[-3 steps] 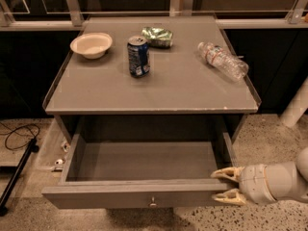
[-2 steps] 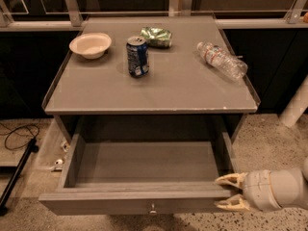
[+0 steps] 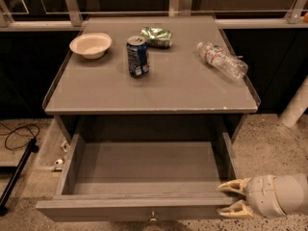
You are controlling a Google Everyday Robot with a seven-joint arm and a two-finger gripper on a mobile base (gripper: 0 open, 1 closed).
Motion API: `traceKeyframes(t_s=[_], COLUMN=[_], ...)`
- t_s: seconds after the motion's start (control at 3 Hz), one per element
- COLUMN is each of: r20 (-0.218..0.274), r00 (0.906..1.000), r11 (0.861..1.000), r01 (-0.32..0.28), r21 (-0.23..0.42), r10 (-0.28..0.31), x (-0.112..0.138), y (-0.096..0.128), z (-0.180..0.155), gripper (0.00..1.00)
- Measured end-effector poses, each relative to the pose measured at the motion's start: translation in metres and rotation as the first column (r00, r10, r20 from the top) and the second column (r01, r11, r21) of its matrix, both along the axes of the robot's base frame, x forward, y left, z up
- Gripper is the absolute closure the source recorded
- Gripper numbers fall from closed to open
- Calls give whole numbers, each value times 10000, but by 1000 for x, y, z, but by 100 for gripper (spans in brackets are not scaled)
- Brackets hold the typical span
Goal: Open top drawer
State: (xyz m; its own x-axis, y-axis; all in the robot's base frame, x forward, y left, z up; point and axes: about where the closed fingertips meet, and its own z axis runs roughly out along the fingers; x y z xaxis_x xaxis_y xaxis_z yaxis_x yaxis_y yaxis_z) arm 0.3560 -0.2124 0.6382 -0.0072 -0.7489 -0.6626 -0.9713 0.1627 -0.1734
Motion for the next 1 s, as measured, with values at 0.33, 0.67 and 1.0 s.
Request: traceKeyframes(t_s=[0.33, 0.67, 1.0], r20=[-1, -32, -32], r00=[10000, 10000, 10000], r11=[10000, 10000, 10000], r01=[1, 66, 66], r21=[0, 3, 3], r10=[-1, -66, -66], x=[0, -11, -11], y=[0, -2, -2], z=[1, 0, 0], gripper=[100, 81, 57])
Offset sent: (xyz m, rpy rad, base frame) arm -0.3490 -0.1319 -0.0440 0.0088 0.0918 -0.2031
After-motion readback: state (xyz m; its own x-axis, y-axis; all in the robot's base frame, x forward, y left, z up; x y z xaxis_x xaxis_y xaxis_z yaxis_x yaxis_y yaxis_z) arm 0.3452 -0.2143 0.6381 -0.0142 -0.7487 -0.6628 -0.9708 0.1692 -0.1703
